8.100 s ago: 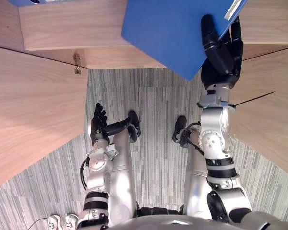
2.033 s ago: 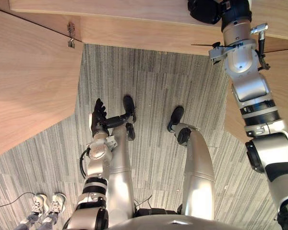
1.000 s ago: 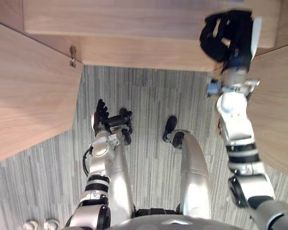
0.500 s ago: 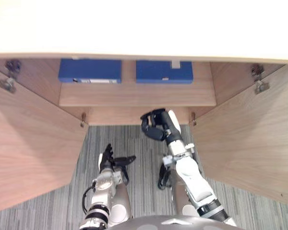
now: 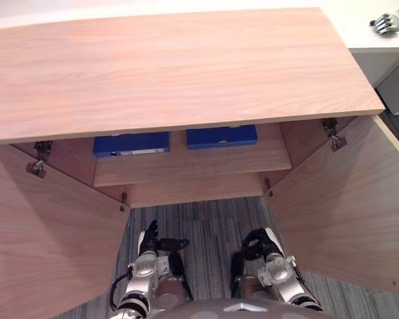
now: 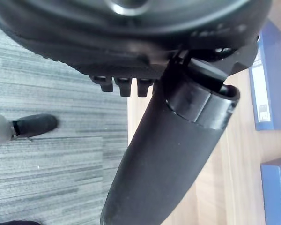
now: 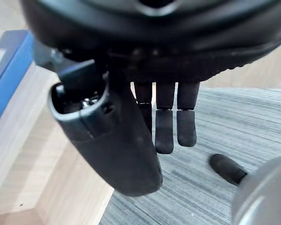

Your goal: Walk over to the cabinet, pick up the folder, carry it to the office cabinet, place the folder inside the office cabinet, then close the office cabinet door

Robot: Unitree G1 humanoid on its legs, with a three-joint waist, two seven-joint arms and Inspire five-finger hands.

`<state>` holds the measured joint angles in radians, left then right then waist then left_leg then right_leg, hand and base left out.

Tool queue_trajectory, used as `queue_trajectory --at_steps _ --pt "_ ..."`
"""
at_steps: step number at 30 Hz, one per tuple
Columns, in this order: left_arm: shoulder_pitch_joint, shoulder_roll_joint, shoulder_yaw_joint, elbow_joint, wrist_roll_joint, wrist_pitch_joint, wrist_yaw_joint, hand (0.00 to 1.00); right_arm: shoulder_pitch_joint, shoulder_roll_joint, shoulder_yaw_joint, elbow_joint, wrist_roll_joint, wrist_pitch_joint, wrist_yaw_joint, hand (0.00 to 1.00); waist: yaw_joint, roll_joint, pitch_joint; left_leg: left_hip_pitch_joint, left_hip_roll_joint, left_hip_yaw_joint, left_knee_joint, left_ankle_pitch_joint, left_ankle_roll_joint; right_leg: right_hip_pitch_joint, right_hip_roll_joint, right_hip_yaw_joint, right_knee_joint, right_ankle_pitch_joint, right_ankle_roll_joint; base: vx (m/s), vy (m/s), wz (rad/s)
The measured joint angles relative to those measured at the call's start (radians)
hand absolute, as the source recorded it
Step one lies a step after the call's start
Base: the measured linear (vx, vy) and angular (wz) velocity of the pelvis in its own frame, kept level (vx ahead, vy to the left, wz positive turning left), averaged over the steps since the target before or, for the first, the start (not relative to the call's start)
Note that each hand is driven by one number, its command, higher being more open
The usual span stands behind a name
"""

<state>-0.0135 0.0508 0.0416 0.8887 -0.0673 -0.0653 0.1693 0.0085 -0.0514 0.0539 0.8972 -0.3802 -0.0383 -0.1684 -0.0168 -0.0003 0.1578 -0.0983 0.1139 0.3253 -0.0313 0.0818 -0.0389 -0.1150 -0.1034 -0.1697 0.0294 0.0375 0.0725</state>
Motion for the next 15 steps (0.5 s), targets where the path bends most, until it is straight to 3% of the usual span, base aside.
queue_trajectory --at_steps 8,15 --pt "0.043 0.001 -0.001 0.098 0.002 0.015 -0.003 1.0 0.025 0.024 -0.125 0.063 0.165 0.028 -0.029 1.0 -0.014 -0.016 -0.025 0.049 -0.029 -0.008 -0.057 0.011 0.0 0.051 -0.006 0.004 -0.068 0.021 0.015 -0.05 0.01 0.01" --pt "0.048 0.001 0.001 0.12 0.02 0.025 -0.003 1.0 0.012 0.029 -0.159 0.101 0.2 0.035 -0.034 1.0 -0.014 -0.011 -0.039 0.079 -0.047 -0.008 -0.062 -0.002 0.01 0.093 -0.018 0.006 -0.097 0.031 0.022 0.0 0.002 0.01"
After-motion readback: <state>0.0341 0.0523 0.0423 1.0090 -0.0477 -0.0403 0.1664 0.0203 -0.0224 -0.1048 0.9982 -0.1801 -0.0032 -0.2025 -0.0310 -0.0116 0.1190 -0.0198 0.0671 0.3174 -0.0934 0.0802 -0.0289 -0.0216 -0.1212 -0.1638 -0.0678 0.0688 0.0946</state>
